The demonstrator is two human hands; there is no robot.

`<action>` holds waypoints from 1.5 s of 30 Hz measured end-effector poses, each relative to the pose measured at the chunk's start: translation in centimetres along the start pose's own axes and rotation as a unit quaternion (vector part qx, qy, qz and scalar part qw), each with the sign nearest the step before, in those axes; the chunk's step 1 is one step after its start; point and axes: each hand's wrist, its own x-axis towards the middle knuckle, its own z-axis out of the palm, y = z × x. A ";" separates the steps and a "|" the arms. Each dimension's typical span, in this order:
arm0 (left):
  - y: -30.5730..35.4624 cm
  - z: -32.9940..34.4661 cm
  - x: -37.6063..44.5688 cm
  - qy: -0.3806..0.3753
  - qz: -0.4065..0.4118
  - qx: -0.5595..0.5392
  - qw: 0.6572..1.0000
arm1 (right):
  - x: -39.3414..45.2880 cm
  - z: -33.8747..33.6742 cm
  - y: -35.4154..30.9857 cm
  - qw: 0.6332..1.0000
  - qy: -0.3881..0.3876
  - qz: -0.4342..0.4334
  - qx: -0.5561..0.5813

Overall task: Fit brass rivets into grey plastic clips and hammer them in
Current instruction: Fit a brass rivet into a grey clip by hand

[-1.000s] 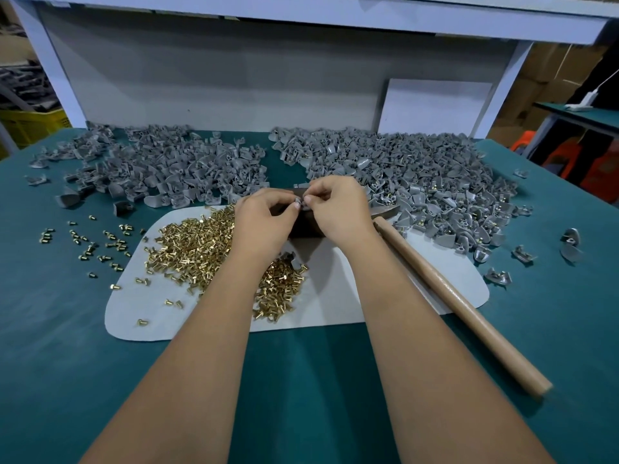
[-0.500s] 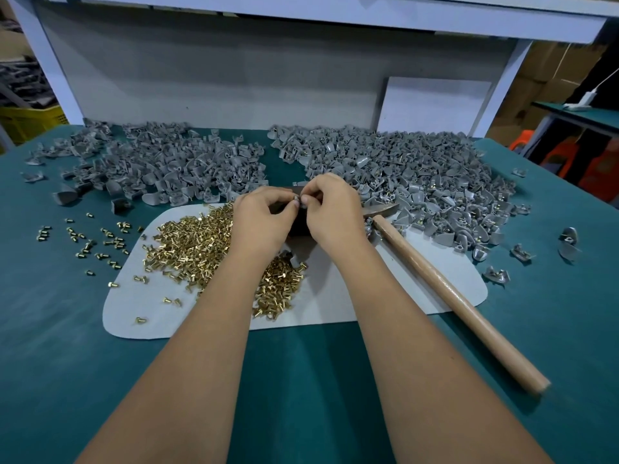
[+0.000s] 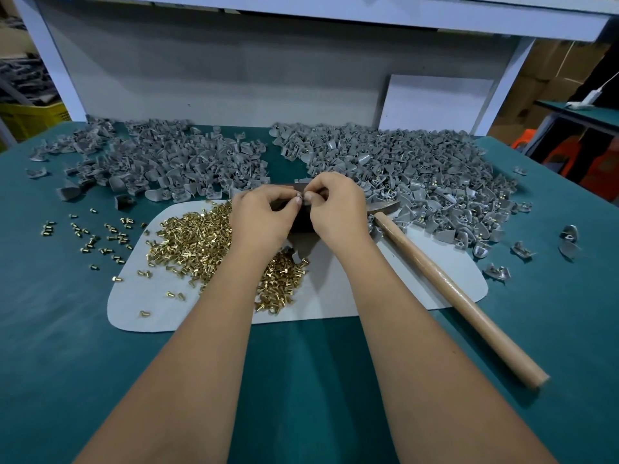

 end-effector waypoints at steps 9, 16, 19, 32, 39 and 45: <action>0.1 -0.1 -0.1 0.002 -0.006 0.005 1.000 | 0.1 0.1 0.5 1.000 -0.004 -0.012 0.003; 0.4 0.0 -0.2 -0.001 -0.023 -0.005 1.000 | 0.4 -0.4 0.5 0.993 -0.027 0.029 0.109; 0.4 0.0 -0.1 -0.007 -0.027 -0.011 1.000 | 0.5 -0.3 0.5 0.993 -0.029 0.031 0.111; 0.4 0.0 -0.2 -0.014 -0.017 -0.008 1.000 | 0.4 -0.4 0.5 0.991 -0.034 0.031 0.125; 0.3 0.0 -0.1 -0.013 -0.010 0.006 1.000 | 0.4 -0.4 0.5 0.995 -0.030 0.009 0.092; 0.1 -0.1 -0.1 -0.008 -0.009 0.024 1.000 | -0.2 -0.6 0.0 0.992 0.020 0.021 0.124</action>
